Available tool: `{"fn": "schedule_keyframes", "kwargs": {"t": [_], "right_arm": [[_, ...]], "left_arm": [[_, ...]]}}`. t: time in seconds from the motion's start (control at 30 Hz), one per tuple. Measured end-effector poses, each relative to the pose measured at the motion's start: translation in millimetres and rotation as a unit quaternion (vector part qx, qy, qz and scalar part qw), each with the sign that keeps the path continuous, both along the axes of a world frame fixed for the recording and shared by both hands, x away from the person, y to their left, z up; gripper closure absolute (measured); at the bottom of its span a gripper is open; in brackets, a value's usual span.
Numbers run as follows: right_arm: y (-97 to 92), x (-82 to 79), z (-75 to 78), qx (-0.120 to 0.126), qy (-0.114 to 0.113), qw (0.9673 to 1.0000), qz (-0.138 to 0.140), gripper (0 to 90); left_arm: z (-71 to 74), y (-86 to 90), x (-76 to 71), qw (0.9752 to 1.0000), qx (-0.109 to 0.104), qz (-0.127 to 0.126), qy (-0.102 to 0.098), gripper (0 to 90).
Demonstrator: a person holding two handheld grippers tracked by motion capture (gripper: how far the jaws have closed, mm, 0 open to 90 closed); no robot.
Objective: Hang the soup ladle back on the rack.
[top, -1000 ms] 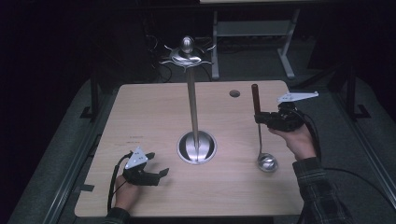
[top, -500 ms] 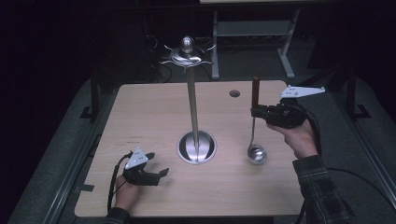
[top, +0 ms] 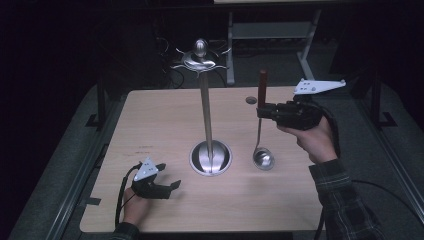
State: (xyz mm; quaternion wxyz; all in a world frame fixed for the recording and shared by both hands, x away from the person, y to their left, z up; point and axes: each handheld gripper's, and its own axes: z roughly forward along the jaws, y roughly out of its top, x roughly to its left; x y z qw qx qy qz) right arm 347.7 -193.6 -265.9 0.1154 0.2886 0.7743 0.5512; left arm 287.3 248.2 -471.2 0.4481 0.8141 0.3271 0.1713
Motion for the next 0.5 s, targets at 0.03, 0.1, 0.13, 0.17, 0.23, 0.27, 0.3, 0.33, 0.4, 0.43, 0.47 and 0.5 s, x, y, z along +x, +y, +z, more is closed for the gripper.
{"fn": "schedule_keyframes", "kwargs": {"t": [0.03, 0.1, 0.13, 0.17, 0.23, 0.27, 0.3, 0.33, 0.4, 0.43, 0.47, 0.5], "right_arm": [[2.7, -0.7, 2.4, 0.002, -0.003, 1.0, 0.004, 73.7], [5.5, -1.4, 5.0, 0.002, -0.005, 0.9999, 0.01, 73.7], [8.2, -2.0, 7.6, 0.001, -0.006, 0.9999, 0.014, 73.7], [13.5, -3.3, 12.4, 0.0, -0.009, 0.9997, 0.022, 73.8], [18.1, -4.2, 16.6, 0.0, -0.014, 0.9995, 0.029, 73.8], [20.0, -4.3, 18.3, 0.0, -0.016, 0.9994, 0.032, 73.8], [21.7, -4.5, 20.0, 0.001, -0.016, 0.9993, 0.035, 73.8], [23.2, -4.6, 21.5, 0.002, -0.017, 0.9992, 0.037, 73.8], [26.3, -5.1, 24.1, 0.005, -0.019, 0.9989, 0.042, 73.8], [26.3, -5.1, 24.1, 0.005, -0.019, 0.9989, 0.042, 73.8], [29.0, -5.3, 26.2, 0.007, -0.021, 0.9987, 0.046, 73.8], [30.4, -5.3, 27.1, 0.009, -0.022, 0.9985, 0.049, 73.7]], "left_arm": [[0.0, 0.0, 0.0, 1.0, 0.0, 0.0, 0.0, 14.2], [0.0, 0.0, -0.1, 1.0, 0.0, 0.0, 0.0, 14.2], [0.0, 0.0, 0.0, 1.0, 0.0, 0.0, 0.0, 14.1], [0.0, 0.0, -0.1, 1.0, 0.0, 0.0, 0.0, 14.2], [-0.2, -0.4, -0.6, 1.0, -0.004, 0.002, 0.003, 14.2], [-0.1, -0.3, -0.5, 1.0, -0.003, 0.001, 0.002, 14.2], [-0.1, -0.2, -0.4, 1.0, -0.002, 0.001, 0.002, 14.2], [-0.1, -0.3, -0.4, 1.0, -0.002, 0.001, 0.002, 14.2], [-0.1, -0.4, -0.5, 1.0, -0.003, 0.001, 0.002, 14.2], [-0.1, -0.4, -0.5, 1.0, -0.003, 0.001, 0.002, 14.2], [-0.1, -0.4, -0.5, 1.0, -0.002, 0.001, 0.002, 14.2], [-0.1, -0.3, -0.4, 1.0, -0.002, 0.001, 0.002, 14.2]]}}
